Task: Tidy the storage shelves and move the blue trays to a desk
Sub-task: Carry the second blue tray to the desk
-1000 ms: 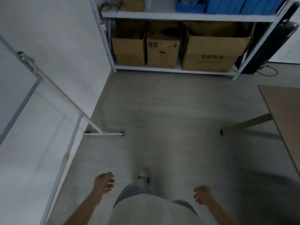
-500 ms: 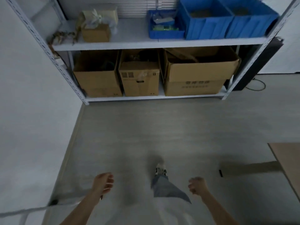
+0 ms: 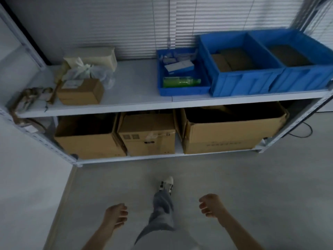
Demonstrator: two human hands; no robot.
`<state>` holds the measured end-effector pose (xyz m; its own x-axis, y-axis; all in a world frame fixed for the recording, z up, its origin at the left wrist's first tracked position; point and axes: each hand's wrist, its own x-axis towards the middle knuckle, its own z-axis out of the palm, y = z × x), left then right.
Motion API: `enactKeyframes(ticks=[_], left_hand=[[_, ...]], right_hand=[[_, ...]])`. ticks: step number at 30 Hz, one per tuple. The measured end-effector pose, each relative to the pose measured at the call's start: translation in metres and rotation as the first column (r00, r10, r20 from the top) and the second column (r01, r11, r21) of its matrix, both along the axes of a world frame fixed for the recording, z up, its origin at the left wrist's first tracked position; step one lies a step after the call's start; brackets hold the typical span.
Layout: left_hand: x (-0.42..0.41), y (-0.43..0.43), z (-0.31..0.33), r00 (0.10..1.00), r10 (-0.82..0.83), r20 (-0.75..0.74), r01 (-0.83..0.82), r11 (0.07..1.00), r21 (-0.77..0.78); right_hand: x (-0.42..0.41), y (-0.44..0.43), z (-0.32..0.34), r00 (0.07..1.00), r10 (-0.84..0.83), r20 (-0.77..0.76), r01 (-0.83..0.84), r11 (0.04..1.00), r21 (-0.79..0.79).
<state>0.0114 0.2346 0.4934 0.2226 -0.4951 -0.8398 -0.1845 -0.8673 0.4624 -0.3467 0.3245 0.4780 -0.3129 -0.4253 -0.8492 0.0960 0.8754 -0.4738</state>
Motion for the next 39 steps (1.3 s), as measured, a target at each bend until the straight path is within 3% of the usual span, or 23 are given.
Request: enactKeyframes(ticks=[4,6,9,13,15,19,24,29,32,35,39], left_hand=[[-0.096,-0.171,0.027,0.990,-0.120,-0.077,0.109,0.985,-0.130],[-0.144,-0.244,0.053,0.966,-0.243,-0.088,0.218,0.949,-0.226],[-0.203,-0.331,0.086,0.928,-0.371,-0.035,0.321,0.844,-0.429],[-0.254,-0.421,0.099,0.920,-0.374,0.117,0.369,0.726,-0.581],[-0.276,-0.453,0.099,0.912,-0.369,0.181,0.399,0.689,-0.605],[-0.304,-0.477,0.100,0.866,-0.392,0.310,0.496,0.590,-0.638],[-0.300,-0.475,0.087,0.790,-0.408,0.459,0.614,0.532,-0.583],[-0.288,-0.459,0.085,0.758,-0.469,0.453,0.649,0.479,-0.591],[-0.268,-0.446,0.085,0.705,-0.545,0.454,0.700,0.431,-0.569],[-0.242,-0.446,0.086,0.623,-0.599,0.504,0.765,0.334,-0.550],[-0.220,-0.476,0.106,0.649,-0.533,0.543,0.723,0.212,-0.658]], right_hand=[[-0.036,-0.095,0.007,0.982,-0.173,0.082,0.167,0.983,0.077],[-0.051,-0.152,0.025,0.928,-0.325,0.184,0.325,0.945,0.032],[-0.072,-0.241,0.058,0.805,-0.506,0.311,0.549,0.833,-0.066],[-0.100,-0.339,0.090,0.729,-0.543,0.417,0.637,0.761,-0.124],[-0.113,-0.375,0.105,0.725,-0.522,0.448,0.634,0.761,-0.140],[-0.133,-0.424,0.123,0.634,-0.485,0.602,0.683,0.716,-0.143],[-0.140,-0.466,0.123,0.522,-0.520,0.676,0.727,0.686,-0.033],[-0.127,-0.479,0.115,0.506,-0.685,0.524,0.796,0.604,0.020],[-0.110,-0.470,0.108,0.542,-0.746,0.387,0.823,0.565,-0.062],[-0.084,-0.458,0.101,0.521,-0.796,0.308,0.852,0.502,-0.145],[-0.044,-0.438,0.089,0.446,-0.875,0.186,0.879,0.390,-0.275]])
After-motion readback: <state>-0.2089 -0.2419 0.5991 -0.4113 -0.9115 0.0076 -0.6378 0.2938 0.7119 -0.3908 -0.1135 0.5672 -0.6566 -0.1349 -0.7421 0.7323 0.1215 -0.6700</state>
